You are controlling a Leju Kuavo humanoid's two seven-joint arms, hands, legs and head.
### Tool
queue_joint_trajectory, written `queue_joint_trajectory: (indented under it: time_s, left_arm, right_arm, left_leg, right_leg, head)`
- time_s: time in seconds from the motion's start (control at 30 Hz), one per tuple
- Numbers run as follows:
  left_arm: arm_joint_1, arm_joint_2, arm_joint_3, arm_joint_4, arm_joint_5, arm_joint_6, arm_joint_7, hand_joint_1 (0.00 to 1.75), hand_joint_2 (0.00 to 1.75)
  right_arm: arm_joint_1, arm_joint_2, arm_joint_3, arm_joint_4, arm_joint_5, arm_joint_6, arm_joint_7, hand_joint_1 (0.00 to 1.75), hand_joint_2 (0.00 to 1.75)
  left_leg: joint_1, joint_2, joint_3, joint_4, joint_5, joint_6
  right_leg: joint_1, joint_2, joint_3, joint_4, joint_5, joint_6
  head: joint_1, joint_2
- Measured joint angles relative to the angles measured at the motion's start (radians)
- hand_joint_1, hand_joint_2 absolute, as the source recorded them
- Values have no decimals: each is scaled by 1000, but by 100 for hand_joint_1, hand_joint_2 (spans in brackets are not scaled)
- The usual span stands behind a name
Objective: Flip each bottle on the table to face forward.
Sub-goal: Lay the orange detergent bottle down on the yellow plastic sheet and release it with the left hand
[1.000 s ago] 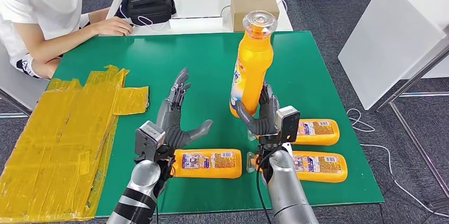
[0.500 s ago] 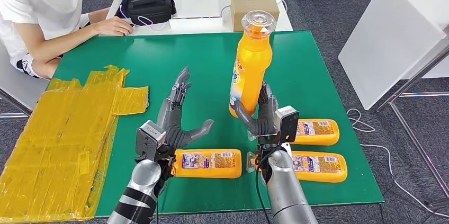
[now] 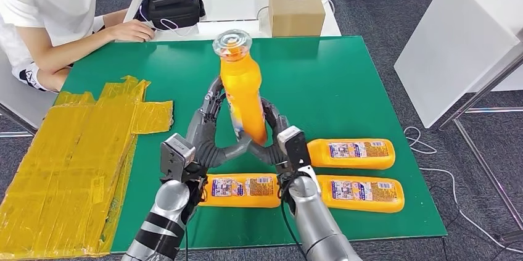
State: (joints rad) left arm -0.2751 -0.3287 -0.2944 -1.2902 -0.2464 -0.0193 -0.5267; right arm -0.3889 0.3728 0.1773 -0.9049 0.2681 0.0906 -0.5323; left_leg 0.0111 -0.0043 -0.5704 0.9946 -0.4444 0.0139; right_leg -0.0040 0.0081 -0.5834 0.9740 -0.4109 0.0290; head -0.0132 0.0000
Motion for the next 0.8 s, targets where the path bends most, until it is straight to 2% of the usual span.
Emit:
queue_joint_trajectory:
  time_s: [0.1,0.23,0.47,0.67,0.7,0.8]
  left_arm:
    - [-8,-2,1,6,9,-3,2,0,175]
    - [-15,-3,14,10,10,-2,1,0,175]
    - [-10,-2,37,11,22,-2,-1,0,175]
    - [-6,-2,47,12,26,-3,-1,0,175]
    - [-6,-2,48,12,27,-3,-1,7,175]
    - [-5,-2,50,15,31,-3,-1,43,175]
  right_arm:
    - [-12,3,128,38,-2,-88,21,175,175]
    - [-25,-5,246,80,-31,-136,29,175,175]
    - [-68,-19,351,134,-50,-183,44,175,175]
    - [-89,-25,397,164,-60,-211,44,175,175]
    - [-91,-25,403,168,-61,-215,45,175,175]
    - [-98,-27,420,177,-63,-225,49,175,175]
  left_leg:
    - [0,0,0,0,0,0]
    - [0,-1,-1,0,0,0]
    - [-1,-1,-1,0,0,0]
    - [0,0,-1,0,0,0]
    - [0,0,-1,0,0,0]
    - [0,0,-1,0,0,0]
  right_leg:
    - [0,0,0,0,0,0]
    - [0,-1,0,0,0,0]
    - [0,0,0,0,0,0]
    - [0,0,-1,0,0,0]
    - [0,0,-1,0,0,0]
    - [0,0,-1,0,0,0]
  head:
    - [0,0]
    - [0,0]
    - [0,0]
    - [0,0]
    - [0,0]
    - [0,0]
